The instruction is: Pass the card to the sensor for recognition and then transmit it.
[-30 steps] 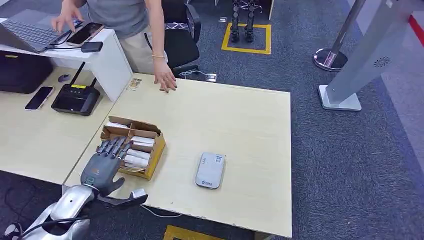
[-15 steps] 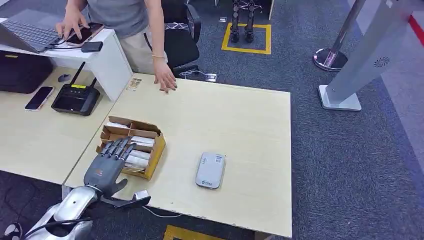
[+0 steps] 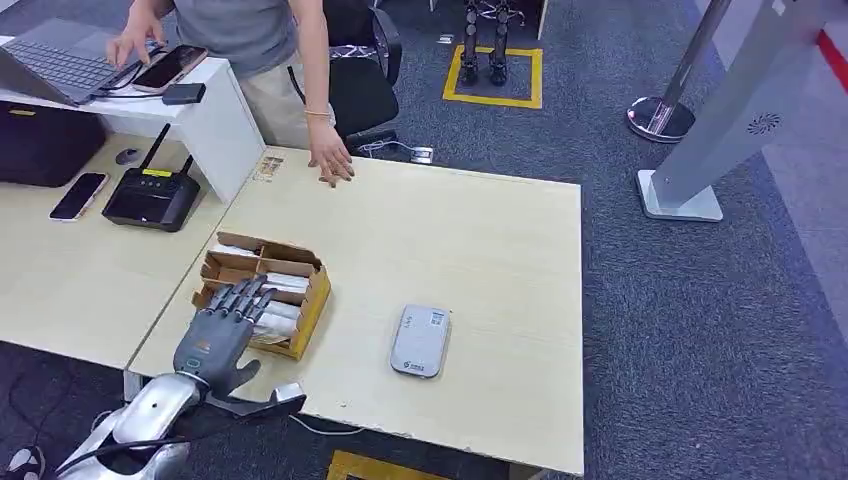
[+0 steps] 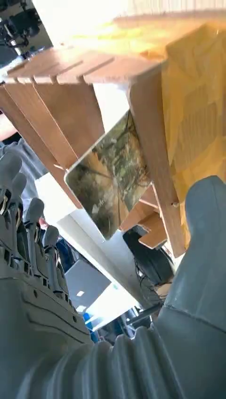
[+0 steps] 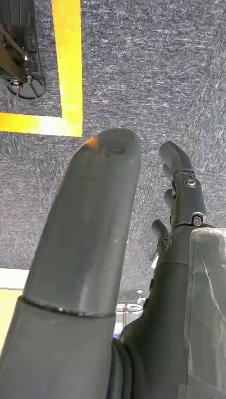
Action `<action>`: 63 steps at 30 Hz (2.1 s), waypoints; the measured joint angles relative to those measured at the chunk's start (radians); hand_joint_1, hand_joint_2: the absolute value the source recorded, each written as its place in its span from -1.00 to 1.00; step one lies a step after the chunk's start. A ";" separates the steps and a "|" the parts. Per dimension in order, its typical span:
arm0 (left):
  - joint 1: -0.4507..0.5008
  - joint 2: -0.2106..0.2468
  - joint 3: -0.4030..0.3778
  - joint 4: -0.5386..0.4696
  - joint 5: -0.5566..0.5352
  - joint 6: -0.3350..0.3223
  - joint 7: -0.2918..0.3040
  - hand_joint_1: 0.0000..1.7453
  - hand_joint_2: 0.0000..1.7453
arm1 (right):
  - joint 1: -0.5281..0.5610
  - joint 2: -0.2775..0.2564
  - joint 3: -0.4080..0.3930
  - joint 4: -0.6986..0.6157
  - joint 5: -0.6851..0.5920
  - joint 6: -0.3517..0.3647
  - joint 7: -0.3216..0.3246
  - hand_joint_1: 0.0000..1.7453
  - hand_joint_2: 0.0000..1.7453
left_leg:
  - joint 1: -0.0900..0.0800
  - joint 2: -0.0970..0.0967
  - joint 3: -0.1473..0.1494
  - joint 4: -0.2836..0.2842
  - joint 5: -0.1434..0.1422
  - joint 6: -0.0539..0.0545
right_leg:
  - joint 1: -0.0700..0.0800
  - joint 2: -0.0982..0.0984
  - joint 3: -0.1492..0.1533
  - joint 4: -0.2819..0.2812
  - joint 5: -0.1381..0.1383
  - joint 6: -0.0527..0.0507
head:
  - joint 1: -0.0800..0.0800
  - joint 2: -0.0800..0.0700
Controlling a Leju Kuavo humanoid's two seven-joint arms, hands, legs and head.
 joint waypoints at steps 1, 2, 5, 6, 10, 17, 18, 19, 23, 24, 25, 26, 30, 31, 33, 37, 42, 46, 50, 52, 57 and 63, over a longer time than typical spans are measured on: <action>-0.001 -0.001 -0.003 0.000 0.000 0.000 0.000 -1.00 1.00 | 0.000 0.000 0.000 0.000 0.001 0.000 0.000 -1.00 -1.00 | 0.000 0.000 0.000 0.000 0.000 0.000 | 0.000 0.000 0.000 0.000 0.000 0.000 | 0.000 0.000; -0.001 -0.002 -0.006 0.000 0.000 0.000 0.000 -1.00 1.00 | 0.000 0.000 0.000 0.000 0.003 0.000 0.000 -1.00 -1.00 | 0.000 0.000 0.000 0.000 0.000 0.000 | 0.000 0.000 0.000 0.000 0.000 0.000 | 0.000 0.000; -0.003 -0.006 -0.015 0.000 -0.001 0.000 0.000 -1.00 1.00 | 0.000 0.000 0.000 0.000 0.006 0.000 0.000 -1.00 -1.00 | 0.000 0.000 0.000 0.000 0.000 0.000 | 0.000 0.000 0.000 0.000 0.000 0.000 | 0.000 0.000; -0.005 -0.008 -0.017 0.000 -0.002 0.000 -0.002 -1.00 1.00 | 0.000 0.000 0.000 0.000 0.006 0.000 0.000 -1.00 -1.00 | 0.000 0.000 0.000 0.000 0.000 0.000 | 0.000 0.000 0.000 0.000 0.000 0.000 | 0.000 0.000; -0.015 -0.015 -0.036 0.003 -0.010 0.000 -0.003 -0.98 1.00 | 0.000 0.000 0.000 0.000 0.009 0.000 0.002 -1.00 -1.00 | 0.000 0.000 0.000 0.000 0.000 0.000 | 0.000 0.000 0.000 0.000 0.000 0.000 | 0.000 0.000; -0.020 -0.022 -0.051 0.005 -0.012 -0.008 -0.001 1.00 1.00 | 0.000 0.000 0.000 0.000 0.014 0.000 0.006 -1.00 -1.00 | 0.000 0.000 0.000 0.000 0.000 0.000 | 0.000 0.000 0.000 0.000 0.000 0.000 | 0.000 0.000; -0.021 -0.022 -0.054 0.005 -0.012 -0.012 0.001 1.00 1.00 | 0.000 0.000 0.000 0.000 0.014 0.000 0.007 -1.00 -1.00 | 0.000 0.000 0.000 0.000 0.000 0.000 | 0.000 0.000 0.000 0.000 0.000 0.000 | 0.000 0.000; -0.021 -0.022 -0.055 0.006 -0.012 -0.014 0.002 1.00 1.00 | 0.000 0.000 0.000 0.000 0.014 0.000 0.007 -1.00 -1.00 | 0.000 0.000 0.000 0.000 0.000 0.000 | 0.000 0.000 0.000 0.000 0.000 0.000 | 0.000 0.000; -0.022 -0.022 -0.059 0.006 -0.011 -0.024 0.011 1.00 1.00 | 0.000 0.000 0.000 0.000 0.014 0.000 0.010 -1.00 -1.00 | 0.000 0.000 0.000 0.000 0.000 0.000 | 0.000 0.000 0.000 0.000 0.000 0.000 | 0.000 0.000; -0.022 -0.022 -0.060 0.006 -0.011 -0.025 0.011 1.00 1.00 | 0.000 0.000 0.000 0.000 0.014 0.000 0.010 -1.00 -1.00 | 0.000 0.000 0.000 0.000 0.000 0.000 | 0.000 0.000 0.000 0.000 0.000 0.000 | 0.000 0.000; -0.024 -0.022 -0.061 0.006 -0.010 -0.027 0.012 1.00 1.00 | 0.000 0.000 0.000 0.000 0.014 -0.002 0.011 -1.00 -1.00 | 0.000 0.000 0.000 0.000 0.000 0.000 | 0.000 0.000 0.000 0.000 0.000 0.000 | 0.000 0.000; -0.025 -0.022 -0.062 0.006 -0.010 -0.029 0.012 1.00 1.00 | 0.000 0.000 0.000 0.000 0.014 -0.002 0.011 -1.00 -1.00 | 0.000 0.000 0.000 0.000 0.000 0.000 | 0.000 0.000 0.000 0.000 0.000 0.000 | 0.000 0.000; -0.035 -0.022 -0.062 0.006 -0.006 -0.036 0.013 1.00 1.00 | 0.000 0.000 0.000 0.000 0.014 -0.005 0.011 -1.00 -1.00 | 0.000 0.000 0.000 0.000 0.000 0.000 | 0.000 0.000 0.000 0.000 0.000 0.000 | 0.000 0.000; -0.037 -0.021 -0.062 0.006 -0.003 -0.038 0.013 1.00 1.00 | 0.000 0.000 0.000 0.000 0.014 -0.005 0.011 -1.00 -1.00 | 0.000 0.000 0.000 0.000 0.000 0.000 | 0.000 0.000 0.000 0.000 0.000 0.000 | 0.000 0.000; -0.041 -0.022 -0.062 0.006 -0.002 -0.042 0.013 1.00 1.00 | 0.000 0.000 0.000 0.000 0.016 -0.006 0.011 -1.00 -1.00 | 0.000 0.000 0.000 0.000 0.000 0.000 | 0.000 0.000 0.000 0.000 0.000 0.000 | 0.000 0.000; -0.049 -0.022 -0.063 0.008 0.000 -0.043 0.013 1.00 1.00 | 0.000 0.000 0.000 0.000 0.020 -0.006 0.011 -1.00 -1.00 | 0.000 0.000 0.000 0.000 0.000 0.000 | 0.000 0.000 0.000 0.000 0.000 0.000 | 0.000 0.000; -0.051 -0.022 -0.063 0.010 -0.014 -0.045 0.019 1.00 1.00 | 0.000 0.000 0.000 0.000 0.027 -0.008 0.013 -1.00 -1.00 | 0.000 0.000 0.000 0.000 0.000 0.000 | 0.000 0.000 0.000 0.000 0.000 0.000 | 0.000 0.000; -0.053 -0.022 -0.066 0.010 -0.043 -0.042 0.032 1.00 1.00 | 0.000 0.000 0.000 0.000 0.031 -0.007 0.014 -1.00 -1.00 | 0.000 0.000 0.000 0.000 0.000 0.000 | 0.000 0.000 0.000 0.000 0.000 0.000 | 0.000 0.000; -0.054 -0.022 -0.073 0.010 -0.084 -0.030 0.042 1.00 1.00 | 0.000 0.000 0.000 0.000 0.038 -0.007 0.017 -1.00 -1.00 | 0.000 0.000 0.000 0.000 0.000 0.000 | 0.000 0.000 0.000 0.000 0.000 0.000 | 0.000 0.000; -0.058 -0.022 -0.077 0.010 -0.114 -0.016 0.051 1.00 1.00 | 0.000 0.000 0.000 0.000 0.042 -0.006 0.022 -1.00 -1.00 | 0.000 0.000 0.000 0.000 0.000 0.000 | 0.000 0.000 0.000 0.000 0.000 0.000 | 0.000 0.000; -0.079 -0.012 -0.081 -0.005 -0.147 0.011 0.051 1.00 1.00 | 0.000 0.000 0.000 0.000 0.054 -0.006 0.024 -1.00 -1.00 | 0.000 0.000 0.000 0.000 0.000 0.000 | 0.000 0.000 0.000 0.000 0.000 0.000 | 0.000 0.000; -0.170 0.030 -0.082 -0.067 -0.143 0.027 0.048 1.00 1.00 | -0.001 0.000 0.000 0.000 0.080 -0.003 0.024 -1.00 -1.00 | 0.000 -0.001 0.000 0.000 0.000 0.000 | 0.000 -0.001 0.001 0.000 0.000 0.000 | 0.000 0.000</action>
